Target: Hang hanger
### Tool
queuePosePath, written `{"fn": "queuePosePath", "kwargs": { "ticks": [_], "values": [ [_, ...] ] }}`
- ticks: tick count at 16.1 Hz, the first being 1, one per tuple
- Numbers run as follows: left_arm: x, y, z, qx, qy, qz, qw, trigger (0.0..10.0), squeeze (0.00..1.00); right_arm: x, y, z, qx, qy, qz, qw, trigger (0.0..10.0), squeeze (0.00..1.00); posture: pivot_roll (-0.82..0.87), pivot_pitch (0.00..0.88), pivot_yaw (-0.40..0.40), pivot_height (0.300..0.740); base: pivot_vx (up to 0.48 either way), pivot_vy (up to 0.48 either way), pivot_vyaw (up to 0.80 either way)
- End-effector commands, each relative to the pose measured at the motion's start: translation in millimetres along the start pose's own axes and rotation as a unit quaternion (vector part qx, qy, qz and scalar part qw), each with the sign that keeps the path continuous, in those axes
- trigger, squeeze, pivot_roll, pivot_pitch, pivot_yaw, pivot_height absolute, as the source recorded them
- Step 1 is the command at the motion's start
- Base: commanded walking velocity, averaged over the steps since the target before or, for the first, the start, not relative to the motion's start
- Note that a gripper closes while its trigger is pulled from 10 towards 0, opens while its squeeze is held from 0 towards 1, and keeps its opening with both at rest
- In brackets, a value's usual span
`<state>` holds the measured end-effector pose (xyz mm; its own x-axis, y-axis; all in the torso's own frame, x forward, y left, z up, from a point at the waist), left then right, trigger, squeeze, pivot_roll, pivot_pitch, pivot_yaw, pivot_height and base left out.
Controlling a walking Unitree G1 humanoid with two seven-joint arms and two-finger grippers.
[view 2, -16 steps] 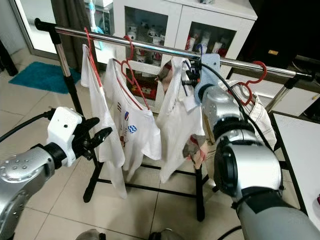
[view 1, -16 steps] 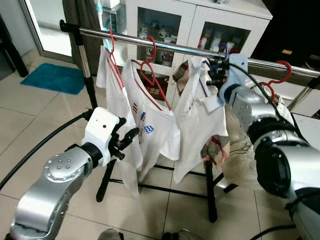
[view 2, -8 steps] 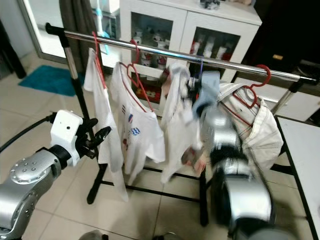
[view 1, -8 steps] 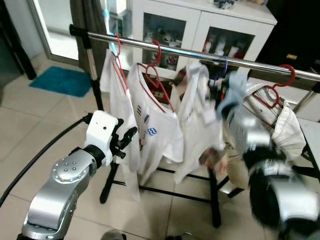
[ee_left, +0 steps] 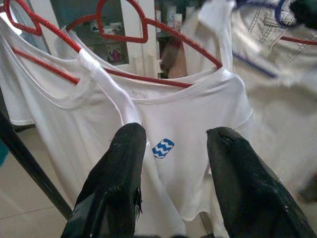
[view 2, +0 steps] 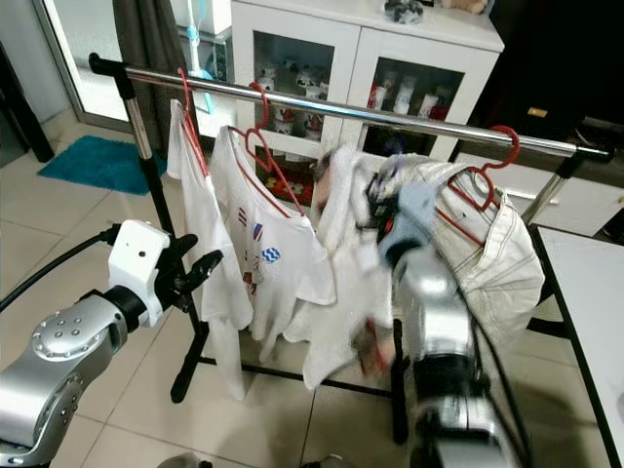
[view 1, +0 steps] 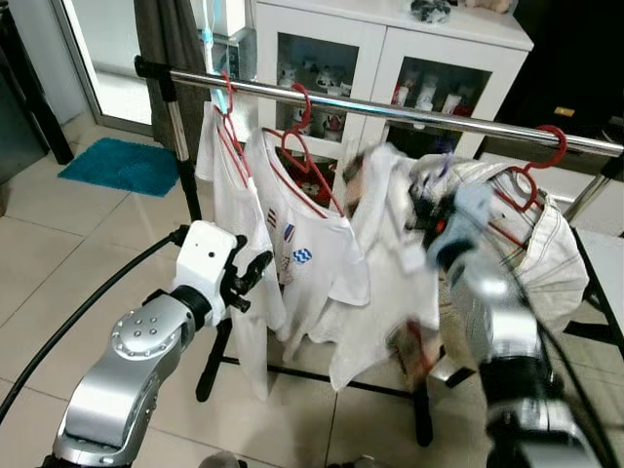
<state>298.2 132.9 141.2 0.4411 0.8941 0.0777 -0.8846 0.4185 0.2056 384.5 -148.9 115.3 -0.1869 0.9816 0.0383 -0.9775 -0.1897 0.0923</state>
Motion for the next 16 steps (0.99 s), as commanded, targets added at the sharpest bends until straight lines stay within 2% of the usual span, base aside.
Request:
{"fn": "queuePosePath", "kwargs": {
  "ticks": [1,6,11,12,13,15,16],
  "values": [
    [-1.3,2.4,-1,-0.001,0.0,0.0,1.0,10.0,0.0,1.4,4.9,12,-0.017,0.004,0.001,1.0,0.0,0.0,-0.02,0.0,-0.109,0.719,0.0,0.0,0.0],
    [-6.3,7.6,-5,0.0,0.003,-0.001,1.0,10.0,0.0,11.8,34.0,-11,0.021,-0.015,-0.005,1.0,0.0,0.0,-0.03,0.0,-0.118,0.719,0.0,0.0,0.0],
    [-6.1,6.5,-7,0.001,0.005,-0.002,1.0,10.0,0.0,11.4,44.5,-16,0.029,-0.028,-0.013,0.999,0.0,0.0,-0.03,0.0,-0.107,0.719,0.0,0.0,0.0],
    [-8.7,4.0,-6,-0.001,0.004,-0.008,1.0,10.0,0.0,12.0,48.7,-15,0.029,-0.036,-0.014,0.999,1.0,0.0,-0.04,0.0,-0.099,0.719,0.0,0.0,0.0],
    [-9.9,2.0,-5,-0.003,0.003,-0.013,1.0,10.0,0.0,12.2,50.8,-15,0.031,-0.04,-0.015,0.999,1.1,0.0,-0.05,0.0,-0.094,0.719,0.0,0.0,0.0],
    [-12.0,-1.5,-4,-0.003,0.002,-0.023,1.0,10.0,0.0,12.9,55.7,-14,0.031,-0.043,-0.014,0.998,2.0,0.0,-0.07,0.0,-0.072,0.719,0.0,0.0,0.0],
    [-12.9,-2.3,-4,-0.003,0.001,-0.026,1.0,10.0,0.0,13.2,57.2,-13,0.029,-0.045,-0.012,0.998,3.1,0.0,-0.07,0.0,-0.065,0.719,0.0,0.0,0.0]
  ]
}}
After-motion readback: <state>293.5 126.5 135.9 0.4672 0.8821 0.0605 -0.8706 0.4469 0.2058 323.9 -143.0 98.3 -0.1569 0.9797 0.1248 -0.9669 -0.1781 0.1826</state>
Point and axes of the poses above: a point about 5 cm out from each wrist's last joint towards the gripper, its own y axis pointing back from the gripper into the wrist, its own z axis along the axis of the wrist's last joint, x = y × z, the point moved 5 cm from there along -y, pointing out of the wrist towards the gripper, and after that the axes turned 4 degrees about y, right-handed, at the moved point
